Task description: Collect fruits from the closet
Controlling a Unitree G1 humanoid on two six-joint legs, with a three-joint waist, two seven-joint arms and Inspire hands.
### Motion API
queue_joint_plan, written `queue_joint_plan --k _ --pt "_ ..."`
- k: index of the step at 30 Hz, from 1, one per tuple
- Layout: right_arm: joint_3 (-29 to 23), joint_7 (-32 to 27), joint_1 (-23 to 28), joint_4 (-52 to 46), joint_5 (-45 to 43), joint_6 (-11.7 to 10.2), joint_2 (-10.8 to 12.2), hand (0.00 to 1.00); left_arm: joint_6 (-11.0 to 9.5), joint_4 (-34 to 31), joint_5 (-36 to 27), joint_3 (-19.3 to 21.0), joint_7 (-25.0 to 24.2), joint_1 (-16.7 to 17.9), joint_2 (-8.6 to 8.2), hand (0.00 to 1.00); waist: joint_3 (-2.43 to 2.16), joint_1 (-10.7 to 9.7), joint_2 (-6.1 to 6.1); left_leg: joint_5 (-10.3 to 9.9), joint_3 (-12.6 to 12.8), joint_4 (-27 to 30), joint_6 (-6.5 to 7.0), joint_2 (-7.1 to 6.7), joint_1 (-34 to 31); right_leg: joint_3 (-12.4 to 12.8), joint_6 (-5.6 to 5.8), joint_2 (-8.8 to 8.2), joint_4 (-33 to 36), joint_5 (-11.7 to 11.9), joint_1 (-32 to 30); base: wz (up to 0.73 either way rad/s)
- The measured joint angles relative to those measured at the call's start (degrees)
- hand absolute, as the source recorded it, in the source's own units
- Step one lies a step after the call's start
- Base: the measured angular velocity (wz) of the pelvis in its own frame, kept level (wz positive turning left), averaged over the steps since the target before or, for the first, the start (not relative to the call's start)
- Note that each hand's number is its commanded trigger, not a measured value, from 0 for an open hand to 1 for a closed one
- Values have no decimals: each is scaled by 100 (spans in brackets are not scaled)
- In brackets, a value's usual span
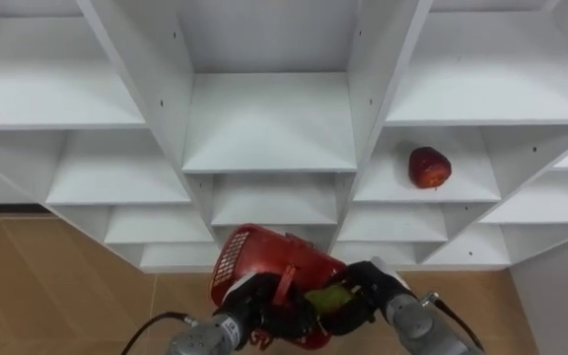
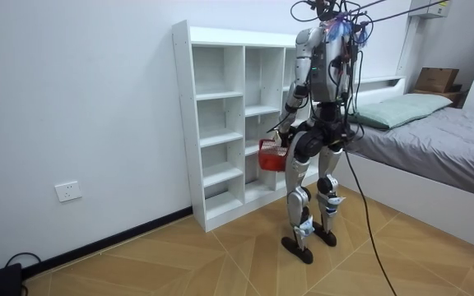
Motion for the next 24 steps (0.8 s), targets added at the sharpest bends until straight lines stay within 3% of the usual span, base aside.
queue_joint_plan --k 21,22,23,24 --pt "45 -8 -128 67 394 63 63 100 41 295 5 11 -118 -84 -73 100 -16 2 6 47 11 5 21 -10 39 10 7 -43 73 -4 -4 0" --pt "45 -5 -127 67 394 93 67 92 41 354 4 13 -158 -109 -85 100 -16 4 6 50 10 6 22 -10 42 9 7 -46 73 -5 -5 0" --pt "45 -5 -127 68 394 109 69 43 41 381 4 13 -171 -120 -90 100 -16 4 6 51 9 6 22 -11 44 9 7 -46 74 -5 -5 0" --pt "45 -4 -127 73 394 123 69 5 41 400 4 12 -186 -135 -93 100 -15 4 4 53 7 6 22 -11 44 9 7 -47 76 -5 -5 0"
